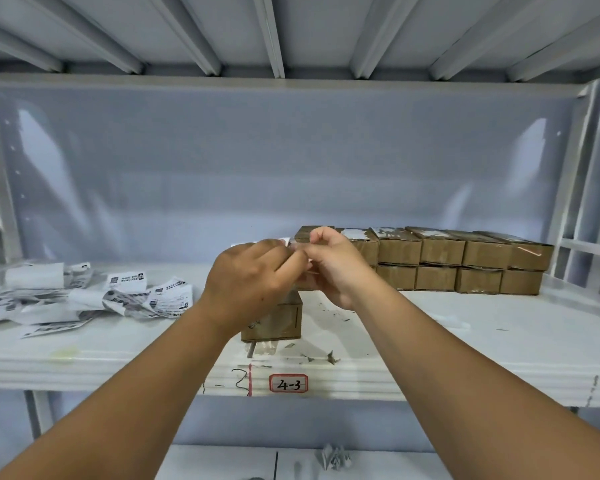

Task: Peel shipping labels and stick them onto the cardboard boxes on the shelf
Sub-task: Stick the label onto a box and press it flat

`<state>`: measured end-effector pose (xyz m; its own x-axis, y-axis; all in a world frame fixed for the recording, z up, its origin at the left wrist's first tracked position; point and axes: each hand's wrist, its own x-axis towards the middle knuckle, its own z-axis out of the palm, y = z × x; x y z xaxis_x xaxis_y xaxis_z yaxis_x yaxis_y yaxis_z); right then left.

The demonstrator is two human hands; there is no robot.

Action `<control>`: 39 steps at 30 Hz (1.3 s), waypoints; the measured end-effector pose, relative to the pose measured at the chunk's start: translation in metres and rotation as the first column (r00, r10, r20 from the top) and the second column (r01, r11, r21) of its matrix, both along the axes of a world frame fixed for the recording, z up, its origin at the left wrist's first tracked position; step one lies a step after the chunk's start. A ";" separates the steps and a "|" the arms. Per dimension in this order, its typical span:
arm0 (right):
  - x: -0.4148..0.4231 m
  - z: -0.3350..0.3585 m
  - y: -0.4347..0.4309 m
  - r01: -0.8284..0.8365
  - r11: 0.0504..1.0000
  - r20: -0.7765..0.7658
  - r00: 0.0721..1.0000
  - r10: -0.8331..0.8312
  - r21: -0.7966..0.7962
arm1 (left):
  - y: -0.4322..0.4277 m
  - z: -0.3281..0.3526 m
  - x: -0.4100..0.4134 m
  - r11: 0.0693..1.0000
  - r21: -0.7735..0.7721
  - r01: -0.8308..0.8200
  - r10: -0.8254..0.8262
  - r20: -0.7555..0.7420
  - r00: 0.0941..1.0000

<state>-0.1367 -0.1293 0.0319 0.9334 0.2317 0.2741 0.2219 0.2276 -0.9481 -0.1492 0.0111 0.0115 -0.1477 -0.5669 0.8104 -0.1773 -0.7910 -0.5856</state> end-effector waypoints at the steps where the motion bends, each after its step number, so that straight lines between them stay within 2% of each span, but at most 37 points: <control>1: 0.000 0.000 0.002 0.014 1.000 0.004 1.000 -0.013 -0.023 | 0.001 0.001 -0.001 1.000 0.020 -0.007 0.007 0.007 1.000; 4: -0.002 0.000 0.006 0.035 0.999 0.007 0.999 -0.034 -0.038 | 0.003 0.004 -0.004 0.998 0.055 -0.038 0.036 0.036 0.999; 9: 0.003 0.000 0.013 0.170 0.975 -0.014 0.985 -0.173 -0.145 | 0.007 0.006 -0.008 0.992 0.115 -0.057 0.049 0.072 0.996; 14: 0.008 0.001 0.019 0.153 0.986 -0.050 0.986 -0.157 -0.070 | 0.010 0.001 0.000 0.987 0.161 -0.028 0.028 0.004 1.000; 16: 0.016 -0.001 0.021 0.183 0.982 -0.060 0.981 -0.186 -0.053 | 0.013 -0.004 0.006 0.991 0.133 -0.002 0.005 -0.020 1.000; 21: 0.048 -0.009 0.031 0.317 0.931 0.045 0.948 -0.314 -0.182 | 0.014 -0.017 0.025 1.000 0.016 0.018 -0.015 -0.154 0.988; 25: 0.066 -0.017 0.030 0.281 0.934 0.109 0.959 -0.263 -0.222 | 0.012 -0.026 0.035 0.992 -0.118 0.030 -0.062 -0.272 0.960; 29: 0.083 -0.032 0.026 0.260 0.936 0.154 0.961 -0.228 -0.238 | 0.008 -0.036 0.043 0.977 -0.192 0.093 -0.163 -0.387 0.908; 33: 0.091 -0.048 0.025 0.264 0.950 0.181 0.955 -0.234 -0.166 | 0.011 -0.045 0.056 0.961 -0.252 0.113 -0.233 -0.525 0.818; 39: 0.100 -0.057 0.028 0.382 0.904 0.299 0.900 -0.316 -0.194 | 0.009 -0.053 0.056 0.793 -0.571 0.215 -0.570 -0.569 0.593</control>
<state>-0.0366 -0.1015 -0.0251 0.8714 -0.0063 0.4905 0.4850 -0.1385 -0.8635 -0.0930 0.0205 -0.0410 0.4198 -0.1901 0.8875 -0.7297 -0.6522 0.2054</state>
